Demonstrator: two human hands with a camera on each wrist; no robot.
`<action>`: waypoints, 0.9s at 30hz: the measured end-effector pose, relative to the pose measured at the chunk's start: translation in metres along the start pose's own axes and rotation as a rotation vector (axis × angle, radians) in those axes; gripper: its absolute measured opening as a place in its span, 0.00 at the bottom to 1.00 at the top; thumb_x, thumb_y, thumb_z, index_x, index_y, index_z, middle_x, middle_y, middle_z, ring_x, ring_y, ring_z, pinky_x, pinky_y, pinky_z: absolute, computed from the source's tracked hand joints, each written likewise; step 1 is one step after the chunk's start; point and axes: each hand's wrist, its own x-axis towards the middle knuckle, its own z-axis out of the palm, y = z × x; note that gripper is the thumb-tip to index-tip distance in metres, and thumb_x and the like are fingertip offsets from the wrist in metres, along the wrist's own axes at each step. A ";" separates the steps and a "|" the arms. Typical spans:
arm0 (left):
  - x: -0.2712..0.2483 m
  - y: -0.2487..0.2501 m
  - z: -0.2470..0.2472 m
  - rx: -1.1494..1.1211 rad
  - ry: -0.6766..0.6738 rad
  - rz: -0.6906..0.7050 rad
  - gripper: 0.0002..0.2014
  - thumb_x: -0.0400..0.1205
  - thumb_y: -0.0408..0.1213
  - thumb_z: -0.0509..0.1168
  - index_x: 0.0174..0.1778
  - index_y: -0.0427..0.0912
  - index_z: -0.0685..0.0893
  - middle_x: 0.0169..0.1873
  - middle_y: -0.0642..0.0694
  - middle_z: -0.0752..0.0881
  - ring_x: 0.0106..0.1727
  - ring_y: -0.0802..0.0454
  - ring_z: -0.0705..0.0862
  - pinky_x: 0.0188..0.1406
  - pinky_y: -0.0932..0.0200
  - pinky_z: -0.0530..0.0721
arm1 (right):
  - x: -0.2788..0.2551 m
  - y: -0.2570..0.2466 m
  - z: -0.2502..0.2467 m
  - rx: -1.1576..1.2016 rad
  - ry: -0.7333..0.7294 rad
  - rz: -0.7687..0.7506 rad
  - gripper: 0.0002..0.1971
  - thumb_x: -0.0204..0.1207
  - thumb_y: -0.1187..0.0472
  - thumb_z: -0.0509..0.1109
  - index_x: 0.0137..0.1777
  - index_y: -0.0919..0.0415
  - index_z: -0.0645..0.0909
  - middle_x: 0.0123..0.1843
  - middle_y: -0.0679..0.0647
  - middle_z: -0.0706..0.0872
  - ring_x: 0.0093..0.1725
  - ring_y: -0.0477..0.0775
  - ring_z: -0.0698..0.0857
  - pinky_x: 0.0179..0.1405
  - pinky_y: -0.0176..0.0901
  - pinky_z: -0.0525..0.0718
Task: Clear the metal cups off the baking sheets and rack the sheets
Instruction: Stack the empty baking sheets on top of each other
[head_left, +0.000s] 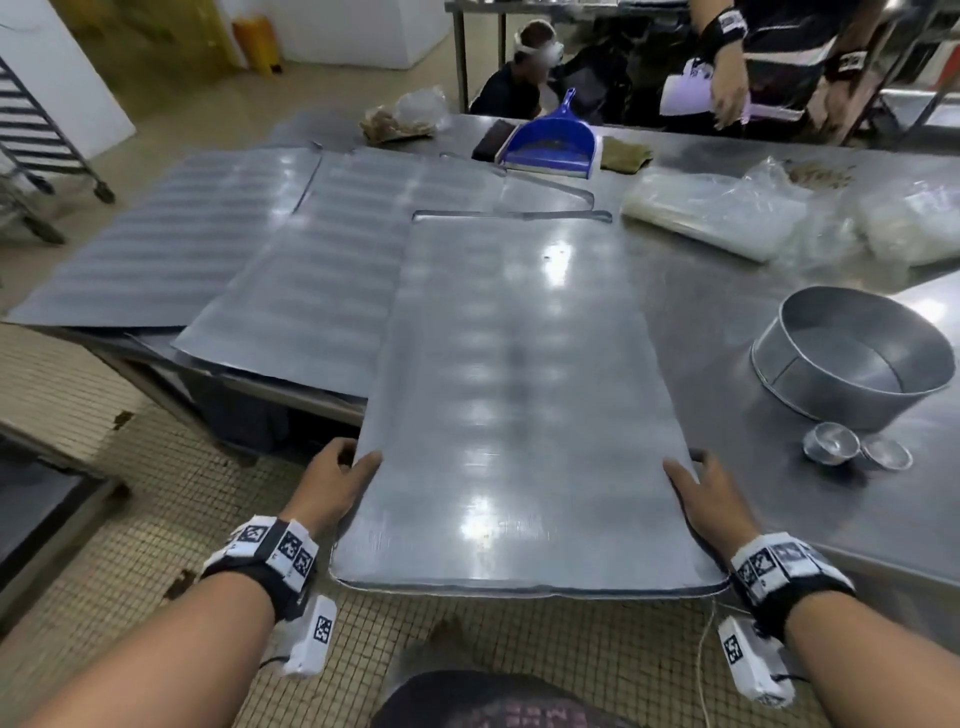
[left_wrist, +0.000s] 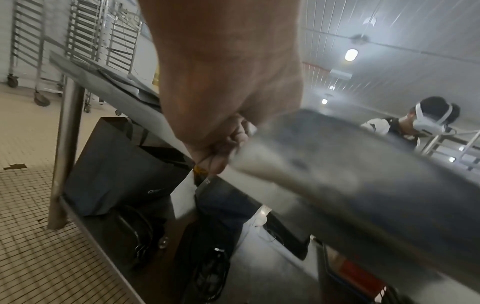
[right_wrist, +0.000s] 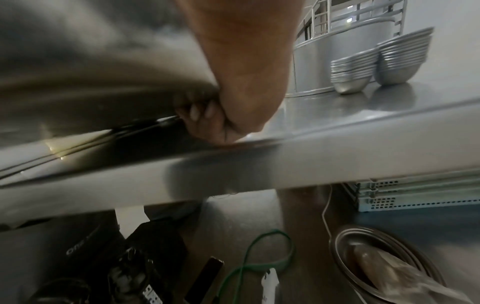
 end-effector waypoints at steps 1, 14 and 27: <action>-0.003 -0.008 0.003 0.030 -0.003 -0.002 0.09 0.87 0.40 0.69 0.60 0.43 0.79 0.42 0.44 0.89 0.39 0.56 0.87 0.27 0.69 0.80 | -0.005 0.007 -0.001 -0.016 0.005 0.013 0.22 0.83 0.47 0.67 0.70 0.59 0.75 0.63 0.54 0.82 0.61 0.56 0.80 0.58 0.48 0.75; 0.004 -0.027 0.022 0.107 0.078 -0.046 0.12 0.88 0.44 0.65 0.63 0.45 0.75 0.52 0.47 0.86 0.53 0.47 0.85 0.53 0.50 0.80 | -0.023 0.023 0.001 -0.006 -0.038 0.117 0.22 0.80 0.42 0.66 0.66 0.54 0.73 0.64 0.55 0.83 0.61 0.60 0.83 0.63 0.55 0.80; -0.011 -0.030 0.026 0.138 0.095 -0.020 0.15 0.87 0.48 0.68 0.62 0.43 0.77 0.48 0.53 0.84 0.48 0.56 0.84 0.40 0.60 0.76 | -0.017 0.012 -0.011 -0.110 0.004 0.067 0.23 0.87 0.50 0.60 0.49 0.73 0.82 0.45 0.66 0.82 0.49 0.66 0.80 0.47 0.50 0.71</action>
